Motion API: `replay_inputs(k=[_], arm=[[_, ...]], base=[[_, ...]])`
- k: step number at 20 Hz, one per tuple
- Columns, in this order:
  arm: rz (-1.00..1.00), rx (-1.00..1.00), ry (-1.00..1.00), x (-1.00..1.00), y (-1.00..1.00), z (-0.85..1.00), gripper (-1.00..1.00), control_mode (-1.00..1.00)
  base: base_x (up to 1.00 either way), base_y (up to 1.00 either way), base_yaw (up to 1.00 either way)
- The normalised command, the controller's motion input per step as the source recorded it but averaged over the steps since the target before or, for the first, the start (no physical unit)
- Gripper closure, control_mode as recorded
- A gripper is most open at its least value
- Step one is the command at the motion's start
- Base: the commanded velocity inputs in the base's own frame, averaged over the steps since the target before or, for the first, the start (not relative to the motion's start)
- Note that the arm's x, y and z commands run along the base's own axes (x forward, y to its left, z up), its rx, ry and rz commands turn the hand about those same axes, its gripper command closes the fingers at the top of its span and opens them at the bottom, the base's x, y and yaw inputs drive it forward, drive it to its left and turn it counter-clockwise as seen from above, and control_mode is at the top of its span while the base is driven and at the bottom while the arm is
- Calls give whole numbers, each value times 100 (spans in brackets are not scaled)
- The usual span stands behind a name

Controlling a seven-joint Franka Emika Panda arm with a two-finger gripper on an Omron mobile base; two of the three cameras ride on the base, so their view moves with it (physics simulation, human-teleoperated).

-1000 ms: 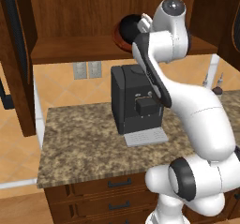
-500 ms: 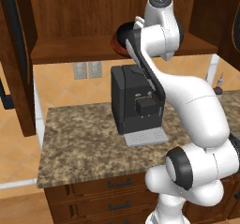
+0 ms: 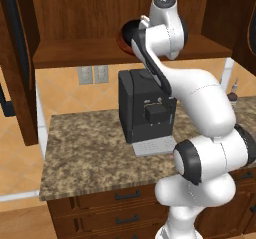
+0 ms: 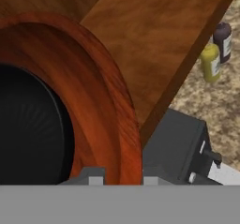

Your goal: Pick up the bowls on the counter and stack them on top of one another in the open cabinet. Place the smaller bowl on top of the larger bowl.

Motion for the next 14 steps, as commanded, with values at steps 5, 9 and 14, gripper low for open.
replay_inputs(k=[5,9,14], arm=[[0,0,0,48,0,-4,100,-100],[0,0,0,16,0,-7,100,-100],[0,0,0,0,0,-9,100,-100]], base=[[0,0,0],[0,0,0],[0,0,0]])
